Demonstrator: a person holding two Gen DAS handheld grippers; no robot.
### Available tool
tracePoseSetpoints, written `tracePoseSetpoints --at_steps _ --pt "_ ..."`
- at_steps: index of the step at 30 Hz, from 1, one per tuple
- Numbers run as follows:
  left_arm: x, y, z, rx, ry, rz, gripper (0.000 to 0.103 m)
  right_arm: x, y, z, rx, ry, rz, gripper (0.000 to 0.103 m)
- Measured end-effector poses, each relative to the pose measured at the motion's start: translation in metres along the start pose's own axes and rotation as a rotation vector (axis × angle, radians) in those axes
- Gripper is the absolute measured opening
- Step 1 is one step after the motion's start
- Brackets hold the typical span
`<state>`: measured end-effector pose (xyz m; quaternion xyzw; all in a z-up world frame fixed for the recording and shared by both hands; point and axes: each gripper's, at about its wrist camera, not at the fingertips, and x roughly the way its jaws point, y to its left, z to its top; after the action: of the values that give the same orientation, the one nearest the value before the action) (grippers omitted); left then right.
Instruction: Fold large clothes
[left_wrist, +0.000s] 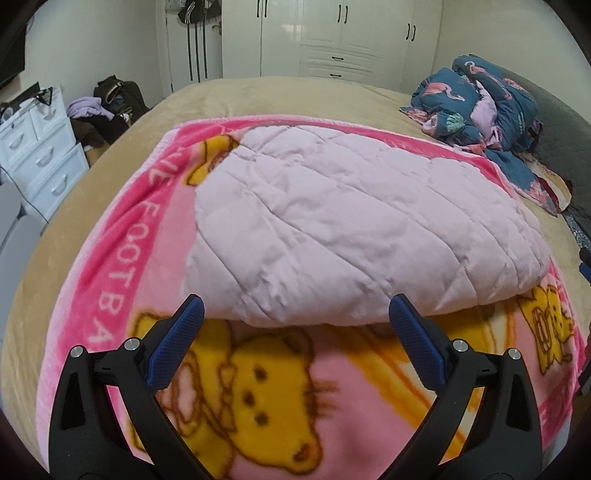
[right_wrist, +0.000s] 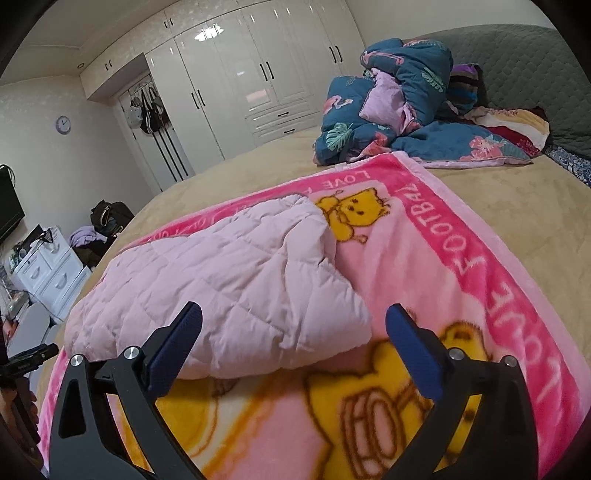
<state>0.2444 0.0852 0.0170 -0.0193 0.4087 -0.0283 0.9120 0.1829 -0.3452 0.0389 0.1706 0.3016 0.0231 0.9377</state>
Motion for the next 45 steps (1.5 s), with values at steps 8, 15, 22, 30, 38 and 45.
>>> tracePoseSetpoints --at_steps 8,15,22,30,38,45 --pt "0.009 -0.002 -0.021 -0.029 0.04 0.013 0.094 0.004 0.003 -0.025 0.031 0.058 0.013 0.099" --pt "0.022 0.012 -0.04 -0.133 0.101 -0.026 0.094 0.023 0.004 -0.043 0.078 0.118 0.02 0.099" --pt "0.039 0.036 -0.053 -0.302 0.157 -0.047 0.094 0.05 -0.002 -0.054 0.156 0.171 0.022 0.099" --pt "0.055 0.05 -0.048 -0.449 0.18 -0.126 0.094 0.079 -0.022 -0.049 0.326 0.204 0.045 0.099" --pt "0.072 0.048 -0.029 -0.521 0.174 -0.195 0.094 0.107 -0.034 -0.039 0.453 0.231 0.097 0.099" --pt "0.087 0.054 -0.017 -0.568 0.171 -0.239 0.094 0.135 -0.034 -0.027 0.479 0.25 0.127 0.099"
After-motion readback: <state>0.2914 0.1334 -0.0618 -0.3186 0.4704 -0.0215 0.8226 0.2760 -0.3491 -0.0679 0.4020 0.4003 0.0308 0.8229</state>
